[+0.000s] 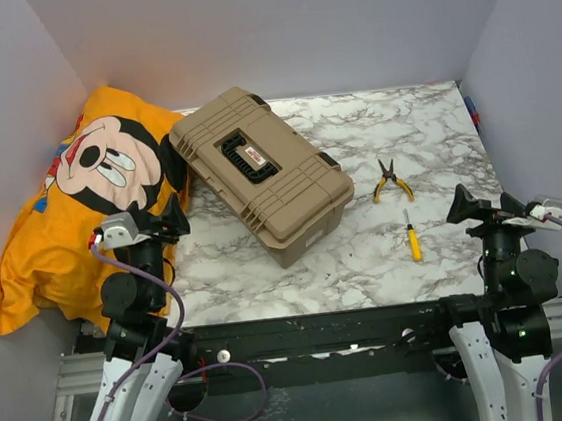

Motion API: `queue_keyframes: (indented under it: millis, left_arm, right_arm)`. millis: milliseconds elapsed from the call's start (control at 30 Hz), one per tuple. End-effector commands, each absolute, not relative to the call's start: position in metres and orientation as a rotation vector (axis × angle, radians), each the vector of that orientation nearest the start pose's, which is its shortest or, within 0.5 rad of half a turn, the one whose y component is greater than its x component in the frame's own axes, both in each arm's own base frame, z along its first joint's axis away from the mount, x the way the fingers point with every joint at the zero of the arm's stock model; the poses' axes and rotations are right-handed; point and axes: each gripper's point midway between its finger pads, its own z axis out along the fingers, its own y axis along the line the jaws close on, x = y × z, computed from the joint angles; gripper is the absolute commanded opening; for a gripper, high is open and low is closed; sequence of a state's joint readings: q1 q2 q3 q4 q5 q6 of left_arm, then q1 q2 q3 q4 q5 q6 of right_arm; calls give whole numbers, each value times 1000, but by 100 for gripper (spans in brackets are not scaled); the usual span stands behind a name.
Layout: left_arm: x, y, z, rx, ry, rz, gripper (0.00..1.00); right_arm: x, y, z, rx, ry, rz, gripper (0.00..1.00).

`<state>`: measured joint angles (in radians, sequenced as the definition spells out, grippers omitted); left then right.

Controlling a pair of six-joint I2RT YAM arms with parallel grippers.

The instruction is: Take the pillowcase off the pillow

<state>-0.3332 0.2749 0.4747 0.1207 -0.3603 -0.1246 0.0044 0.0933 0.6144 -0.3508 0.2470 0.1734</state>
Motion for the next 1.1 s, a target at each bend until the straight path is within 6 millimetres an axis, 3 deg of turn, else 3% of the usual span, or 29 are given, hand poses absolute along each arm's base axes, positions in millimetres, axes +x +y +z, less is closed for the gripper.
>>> queue_keyframes:
  millis: [0, 433, 833, 1067]
  left_arm:
    - [247, -35, 327, -147, 1295, -219, 85]
    - [264, -72, 302, 7, 1488, -305, 85]
    - [268, -92, 218, -252, 1819, -505, 85]
    - [254, -127, 188, -187, 1961, -696, 85]
  right_arm:
    - [187, -35, 317, 315, 1337, -19, 100]
    - [189, -31, 316, 305, 1345, -3, 100]
    - [196, -30, 308, 306, 1399, -8, 100]
    - [199, -27, 306, 294, 1415, 1, 100]
